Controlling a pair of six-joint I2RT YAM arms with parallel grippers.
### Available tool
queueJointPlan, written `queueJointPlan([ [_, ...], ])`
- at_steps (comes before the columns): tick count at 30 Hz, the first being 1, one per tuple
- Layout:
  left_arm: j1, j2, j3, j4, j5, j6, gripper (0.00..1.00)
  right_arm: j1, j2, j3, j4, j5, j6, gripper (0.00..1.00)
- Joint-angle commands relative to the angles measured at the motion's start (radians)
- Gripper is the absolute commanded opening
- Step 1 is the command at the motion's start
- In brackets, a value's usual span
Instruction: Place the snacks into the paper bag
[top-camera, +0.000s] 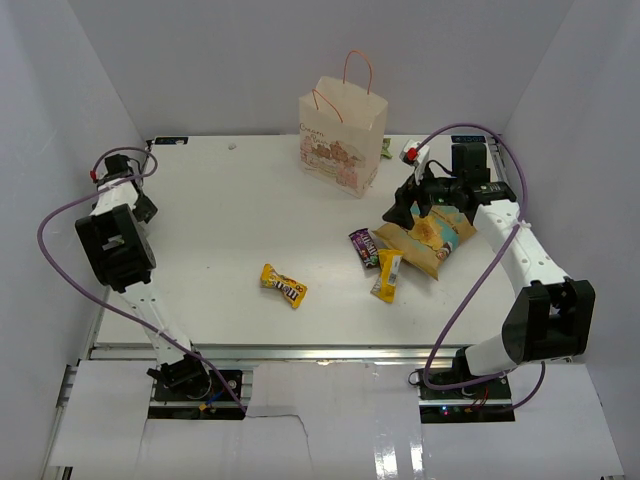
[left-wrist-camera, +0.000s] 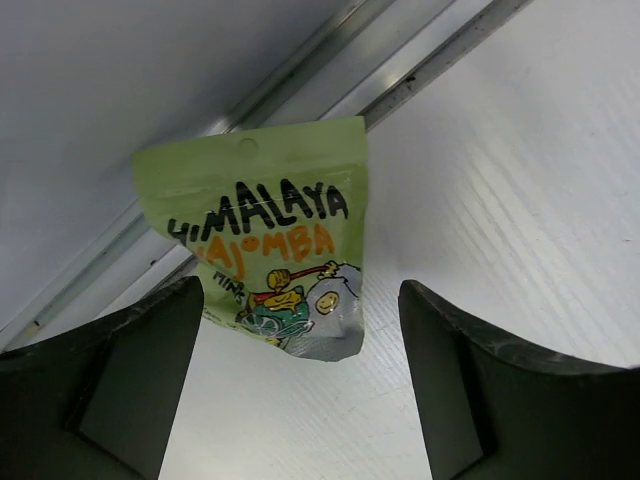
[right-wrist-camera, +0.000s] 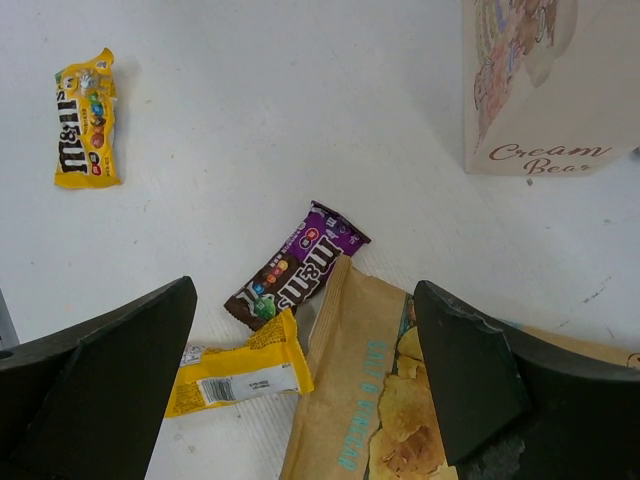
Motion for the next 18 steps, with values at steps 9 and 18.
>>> queueJointPlan([
  [9,0.021,0.051,-0.028,0.033,0.15,0.002,0.76,-0.023,-0.012,0.059,-0.006,-0.033,0.02,0.95],
  [18,0.023,-0.022,-0.143,0.102,0.464,-0.024,0.3,-0.027,-0.046,0.027,-0.003,-0.061,0.032,0.95],
])
